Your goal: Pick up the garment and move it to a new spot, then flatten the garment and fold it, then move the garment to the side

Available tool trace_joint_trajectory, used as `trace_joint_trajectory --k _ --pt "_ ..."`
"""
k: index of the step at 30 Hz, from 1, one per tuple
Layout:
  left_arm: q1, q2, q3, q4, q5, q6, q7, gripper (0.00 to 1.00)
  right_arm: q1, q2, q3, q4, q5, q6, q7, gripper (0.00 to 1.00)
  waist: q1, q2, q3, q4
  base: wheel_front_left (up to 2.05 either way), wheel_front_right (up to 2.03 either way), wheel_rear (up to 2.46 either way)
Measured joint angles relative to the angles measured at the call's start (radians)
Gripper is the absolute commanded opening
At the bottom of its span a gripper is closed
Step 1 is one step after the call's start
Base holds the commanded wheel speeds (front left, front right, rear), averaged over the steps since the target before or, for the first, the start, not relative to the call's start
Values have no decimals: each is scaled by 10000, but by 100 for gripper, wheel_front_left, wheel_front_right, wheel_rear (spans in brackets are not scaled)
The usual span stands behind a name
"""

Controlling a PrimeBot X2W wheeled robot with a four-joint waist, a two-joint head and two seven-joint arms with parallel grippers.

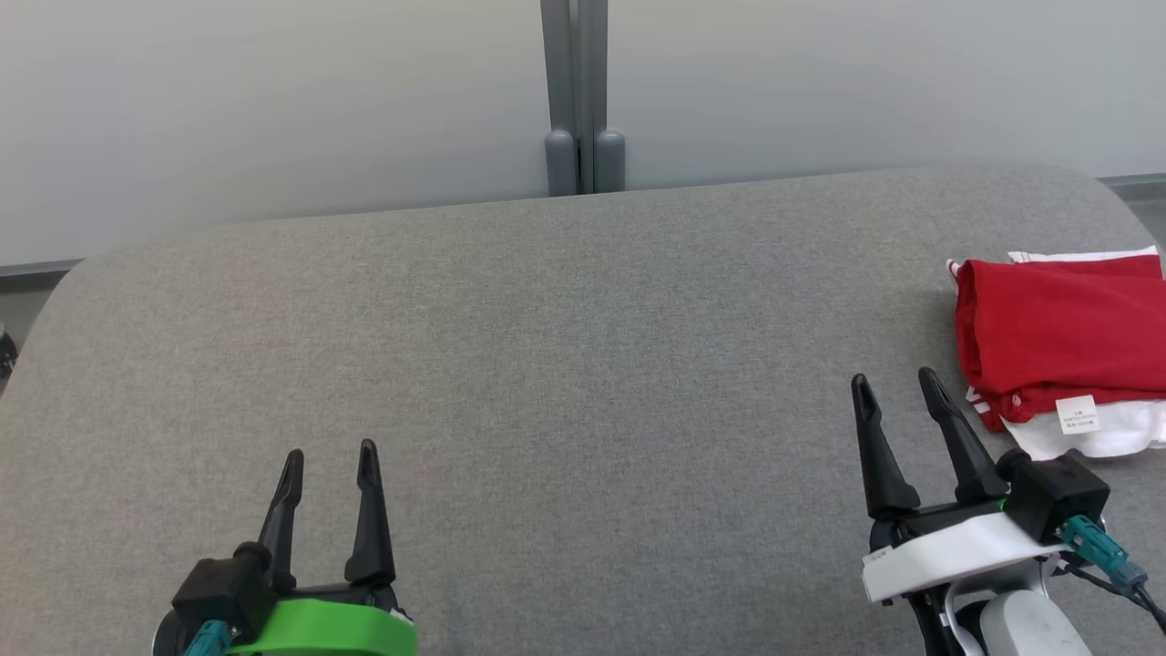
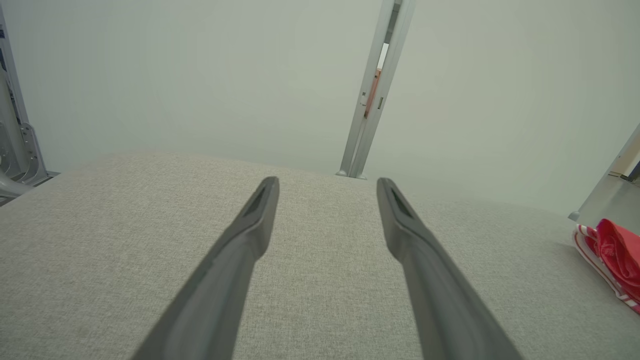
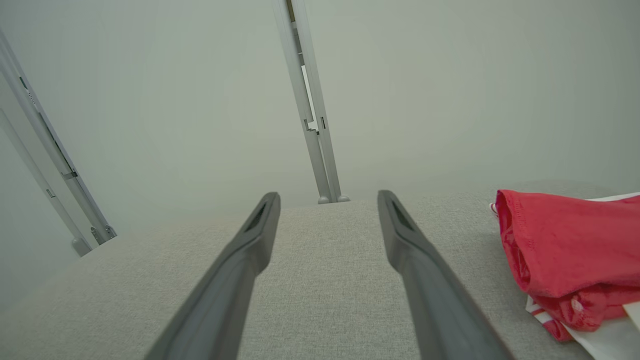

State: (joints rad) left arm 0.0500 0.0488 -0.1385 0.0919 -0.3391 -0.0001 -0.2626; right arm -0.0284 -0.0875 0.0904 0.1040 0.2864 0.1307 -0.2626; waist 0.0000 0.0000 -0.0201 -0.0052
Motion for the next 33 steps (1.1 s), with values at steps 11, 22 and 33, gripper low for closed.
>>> trace_joint_trajectory --k 11,22,33 --pt "13 0 130 123 -297 -75 0 100 -35 29 -8 19 -44 0 -2 100 0 0 -14 -2 0 0 0" --pt "74 -25 109 665 -840 -100 182 0 284 115 8 483 485 0 134 0 0 0 -14 -19 0 0 0" --pt "6 -4 378 807 -2685 -274 656 0 233 111 -217 621 2456 -2 625 0 0 0 8 -12 0 0 0"
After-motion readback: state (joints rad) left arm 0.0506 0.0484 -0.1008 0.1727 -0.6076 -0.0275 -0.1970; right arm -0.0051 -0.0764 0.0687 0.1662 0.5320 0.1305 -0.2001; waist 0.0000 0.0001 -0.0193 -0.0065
